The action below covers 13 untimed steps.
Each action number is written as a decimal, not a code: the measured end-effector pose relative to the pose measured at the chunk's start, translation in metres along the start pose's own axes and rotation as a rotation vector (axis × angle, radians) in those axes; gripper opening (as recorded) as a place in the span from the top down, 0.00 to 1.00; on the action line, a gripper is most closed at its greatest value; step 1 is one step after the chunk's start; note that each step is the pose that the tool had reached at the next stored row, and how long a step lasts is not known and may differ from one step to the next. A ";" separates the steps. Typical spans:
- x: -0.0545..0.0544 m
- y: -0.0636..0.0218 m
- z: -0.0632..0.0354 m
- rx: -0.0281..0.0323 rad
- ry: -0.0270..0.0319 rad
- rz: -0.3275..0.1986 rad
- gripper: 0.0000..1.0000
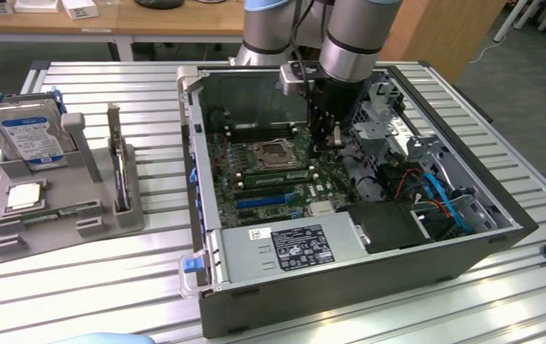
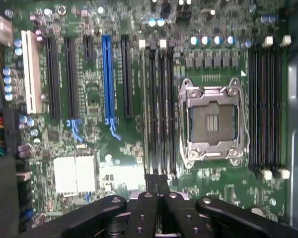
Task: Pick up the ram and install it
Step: 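Press down the ram until it locks into place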
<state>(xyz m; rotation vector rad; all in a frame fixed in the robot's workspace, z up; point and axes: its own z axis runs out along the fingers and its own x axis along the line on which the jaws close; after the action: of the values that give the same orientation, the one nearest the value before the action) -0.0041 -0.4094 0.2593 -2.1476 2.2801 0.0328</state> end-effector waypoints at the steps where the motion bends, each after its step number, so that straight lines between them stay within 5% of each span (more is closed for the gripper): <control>1: 0.000 -0.0001 0.0000 0.0000 0.0000 0.000 0.90; 13: 0.006 -0.0004 0.0077 0.0000 -0.0001 0.000 0.90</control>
<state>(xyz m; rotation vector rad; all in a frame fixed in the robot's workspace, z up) -0.0041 -0.4150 0.2515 -2.1473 2.2802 0.0329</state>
